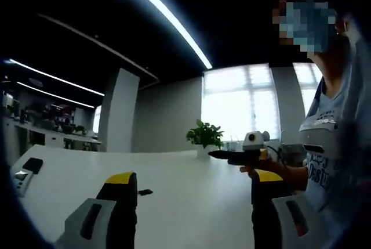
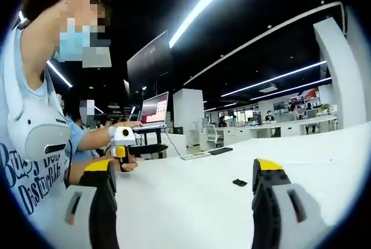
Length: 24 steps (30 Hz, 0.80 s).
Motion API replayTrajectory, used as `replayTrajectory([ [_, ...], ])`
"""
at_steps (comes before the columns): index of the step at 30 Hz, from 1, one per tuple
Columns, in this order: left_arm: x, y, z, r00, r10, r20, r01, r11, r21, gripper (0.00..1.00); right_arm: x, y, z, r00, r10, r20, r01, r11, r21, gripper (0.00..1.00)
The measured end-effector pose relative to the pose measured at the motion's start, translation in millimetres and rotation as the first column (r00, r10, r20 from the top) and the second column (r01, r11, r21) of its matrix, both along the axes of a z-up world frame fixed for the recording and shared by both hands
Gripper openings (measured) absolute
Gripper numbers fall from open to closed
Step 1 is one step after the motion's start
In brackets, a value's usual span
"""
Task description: Snap the two parts of the plastic buckle together until the buckle closes and remains connected.
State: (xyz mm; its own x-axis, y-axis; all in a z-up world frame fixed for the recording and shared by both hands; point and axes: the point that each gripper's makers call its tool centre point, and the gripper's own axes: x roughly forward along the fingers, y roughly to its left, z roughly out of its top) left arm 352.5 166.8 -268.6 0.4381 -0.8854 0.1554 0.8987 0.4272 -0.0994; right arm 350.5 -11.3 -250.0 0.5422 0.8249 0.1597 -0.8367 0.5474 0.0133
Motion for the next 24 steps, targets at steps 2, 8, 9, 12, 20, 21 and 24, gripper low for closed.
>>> replayTrajectory([
  [2,0.4,-1.0,-0.9,1.0,0.0,0.0,0.0,1.0,0.003,0.84,-1.5,1.6,-0.2,1.0,0.008,-0.002,-0.008,1.0,0.001,1.0],
  [8,3.0,-1.8,-5.7,1.0,0.014,0.0,-0.014,1.0,0.027,0.87,-0.2,1.0,-3.9,1.0,-0.002,-0.014,0.002,1.0,-0.006,1.0],
  [9,3.3,-1.5,-5.6,1.0,0.012,-0.002,-0.011,1.0,0.025,0.88,0.5,0.2,-3.9,1.0,-0.006,-0.013,0.006,1.0,-0.007,1.0],
  [12,2.7,-3.3,-6.1,1.0,0.002,-0.008,-0.002,1.0,0.025,0.89,2.2,-1.3,-1.6,1.0,-0.013,-0.007,0.013,1.0,0.0,1.0],
  [20,2.2,-3.9,-7.4,1.0,-0.012,-0.016,0.012,0.999,0.031,0.91,-0.2,3.3,-1.7,1.0,0.001,-0.005,-0.001,1.0,-0.006,1.0],
  [21,2.2,-3.0,-6.5,1.0,-0.015,-0.017,0.015,1.0,0.026,0.91,-0.2,3.2,-1.4,1.0,-0.001,-0.003,0.001,1.0,-0.007,1.0],
  [24,3.2,-1.8,-5.7,1.0,-0.009,-0.019,0.01,1.0,0.019,0.92,-1.5,3.9,0.3,1.0,0.005,0.002,-0.005,1.0,0.001,1.0],
])
